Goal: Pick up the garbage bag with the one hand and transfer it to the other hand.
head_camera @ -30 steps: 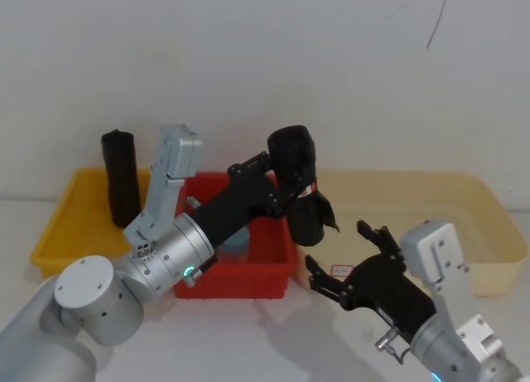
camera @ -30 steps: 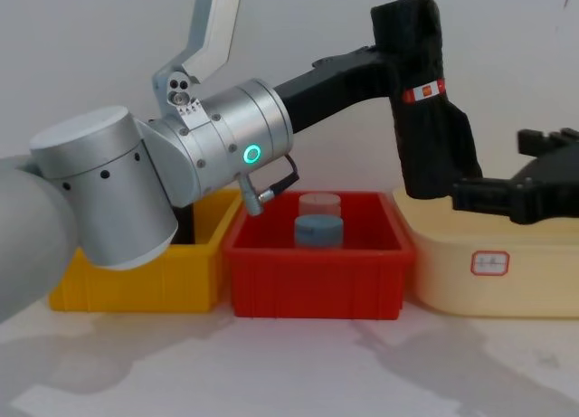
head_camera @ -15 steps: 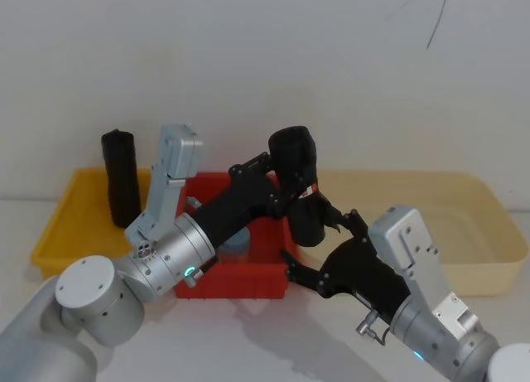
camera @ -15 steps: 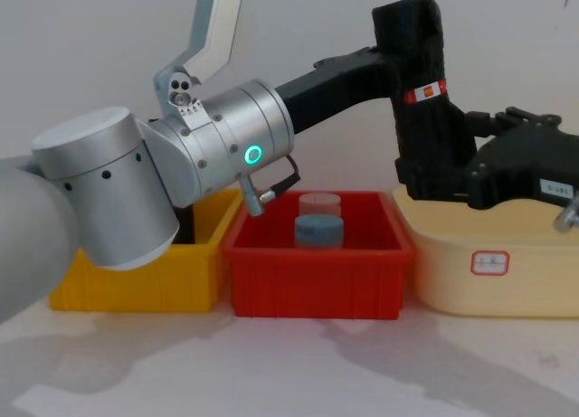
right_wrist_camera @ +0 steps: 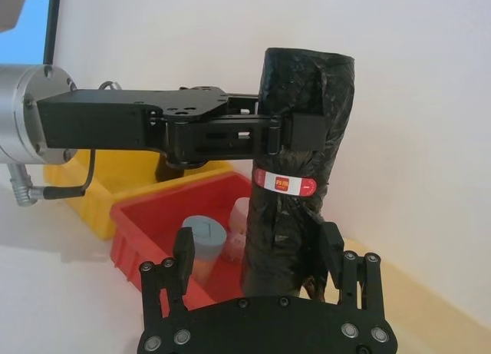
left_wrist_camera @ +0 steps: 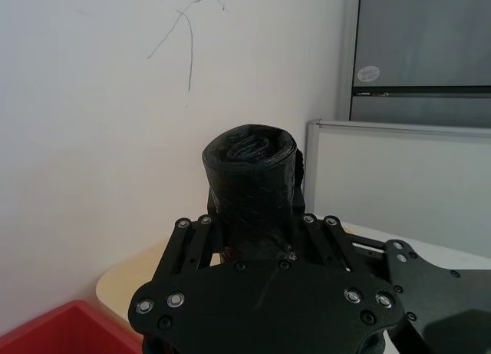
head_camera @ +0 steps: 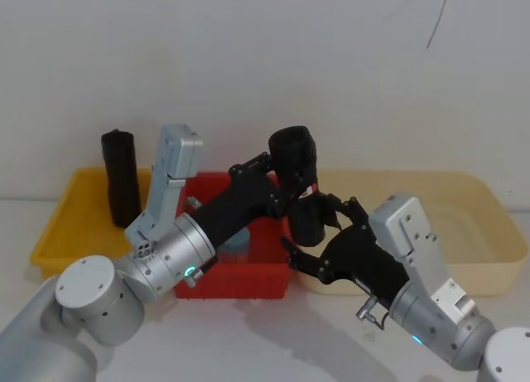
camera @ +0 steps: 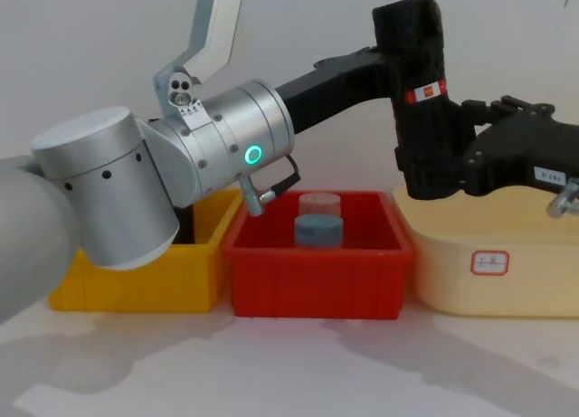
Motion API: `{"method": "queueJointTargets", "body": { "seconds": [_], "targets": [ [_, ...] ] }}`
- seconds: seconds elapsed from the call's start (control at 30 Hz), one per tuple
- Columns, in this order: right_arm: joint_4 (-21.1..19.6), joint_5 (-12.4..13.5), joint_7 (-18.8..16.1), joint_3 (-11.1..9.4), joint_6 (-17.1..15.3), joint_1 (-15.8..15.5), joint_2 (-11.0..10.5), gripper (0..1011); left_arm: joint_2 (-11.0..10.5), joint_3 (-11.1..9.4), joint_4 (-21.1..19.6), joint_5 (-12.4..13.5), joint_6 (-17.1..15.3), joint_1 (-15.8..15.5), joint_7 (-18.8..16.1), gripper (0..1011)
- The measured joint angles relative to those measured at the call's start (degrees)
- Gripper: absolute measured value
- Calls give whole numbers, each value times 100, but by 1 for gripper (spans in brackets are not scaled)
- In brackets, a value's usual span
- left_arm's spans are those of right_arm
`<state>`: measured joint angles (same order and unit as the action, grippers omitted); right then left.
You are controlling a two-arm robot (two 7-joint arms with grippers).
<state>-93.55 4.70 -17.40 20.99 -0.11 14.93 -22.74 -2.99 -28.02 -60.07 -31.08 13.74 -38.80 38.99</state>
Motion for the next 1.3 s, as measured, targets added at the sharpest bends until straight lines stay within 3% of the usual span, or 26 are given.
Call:
{"method": "queueJointTargets", "body": {
  "seconds": [0.8, 1.3],
  "targets": [
    [971, -171, -353, 139, 331, 608, 310, 1000, 0, 0, -1, 1, 0, 0, -2, 434],
    [1350, -179, -348, 42, 403, 802, 515, 1000, 0, 0, -1, 1, 0, 0, 0, 434]
  ]
}}
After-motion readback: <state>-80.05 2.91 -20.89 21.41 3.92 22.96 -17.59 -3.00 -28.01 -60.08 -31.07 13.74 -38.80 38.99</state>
